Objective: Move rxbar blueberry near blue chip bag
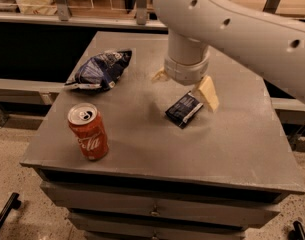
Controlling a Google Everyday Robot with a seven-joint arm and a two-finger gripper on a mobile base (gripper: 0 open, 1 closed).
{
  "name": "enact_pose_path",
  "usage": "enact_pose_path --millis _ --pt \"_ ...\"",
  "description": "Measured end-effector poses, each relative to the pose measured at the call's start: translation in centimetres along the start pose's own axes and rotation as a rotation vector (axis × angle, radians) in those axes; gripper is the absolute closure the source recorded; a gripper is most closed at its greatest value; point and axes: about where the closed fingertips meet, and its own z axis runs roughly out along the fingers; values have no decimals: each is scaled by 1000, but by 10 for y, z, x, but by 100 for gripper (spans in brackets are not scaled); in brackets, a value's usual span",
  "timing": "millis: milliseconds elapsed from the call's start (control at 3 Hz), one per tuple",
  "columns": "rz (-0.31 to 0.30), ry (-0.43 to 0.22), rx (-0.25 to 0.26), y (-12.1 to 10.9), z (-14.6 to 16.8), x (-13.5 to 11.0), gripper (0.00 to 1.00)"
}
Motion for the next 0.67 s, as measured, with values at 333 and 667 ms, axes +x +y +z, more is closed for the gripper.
enact_pose_path --millis 333,667 --pt "-6 -5 -68 -5 18 11 0" --pt "8 -27 -80 -3 27 21 0"
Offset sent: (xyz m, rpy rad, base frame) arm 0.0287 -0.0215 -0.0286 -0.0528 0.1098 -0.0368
